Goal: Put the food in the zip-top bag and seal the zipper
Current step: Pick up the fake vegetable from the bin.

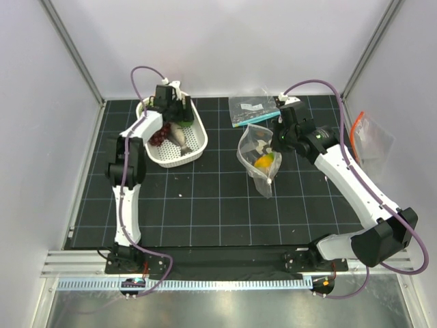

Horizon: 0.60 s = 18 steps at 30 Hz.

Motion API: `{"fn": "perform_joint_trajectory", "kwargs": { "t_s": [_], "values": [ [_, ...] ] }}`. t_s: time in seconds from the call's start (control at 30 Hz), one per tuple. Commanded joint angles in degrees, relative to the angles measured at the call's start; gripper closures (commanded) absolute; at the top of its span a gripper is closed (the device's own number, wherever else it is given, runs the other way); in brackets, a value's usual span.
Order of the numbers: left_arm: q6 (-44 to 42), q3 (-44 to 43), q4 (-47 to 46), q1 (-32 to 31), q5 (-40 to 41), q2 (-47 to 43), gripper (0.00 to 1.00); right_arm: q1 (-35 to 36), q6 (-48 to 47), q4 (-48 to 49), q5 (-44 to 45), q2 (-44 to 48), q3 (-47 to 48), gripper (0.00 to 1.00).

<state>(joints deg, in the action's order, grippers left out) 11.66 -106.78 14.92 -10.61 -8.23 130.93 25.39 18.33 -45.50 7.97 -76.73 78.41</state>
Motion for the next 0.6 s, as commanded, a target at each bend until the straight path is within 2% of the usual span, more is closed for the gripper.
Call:
{"fn": "perform_joint_trajectory", "kwargs": {
  "t_s": [0.0, 0.1, 0.3, 0.4, 0.57],
  "values": [
    [0.6, 3.1, -3.7, -0.3, -1.9, -10.1, 0.53, 0.1, -0.1, 1.3, -0.6, 2.0, 1.6, 0.99],
    [1.3, 8.9, -5.7, -0.9, -2.6, -16.0, 0.53, 0.1, -0.4, 1.2, -0.5, 1.6, 1.7, 0.99],
    [3.1, 14.1, -6.8, -2.8, -4.9, -23.5, 0.53, 0.1, -0.2, 2.5, -0.8, -0.3, 1.8, 0.99],
    [4.2, 19.1, -8.8, -6.2, -5.1, -28.1, 0.53, 0.1, 0.2, 2.9, -2.1, -1.9, 2.8, 0.99],
    [6.9, 22.5, -11.2, -11.2, -6.5, -33.2, 0.53, 0.1, 0.7, 3.6, -2.9, -3.1, 3.3, 0.99]
  ]
}}
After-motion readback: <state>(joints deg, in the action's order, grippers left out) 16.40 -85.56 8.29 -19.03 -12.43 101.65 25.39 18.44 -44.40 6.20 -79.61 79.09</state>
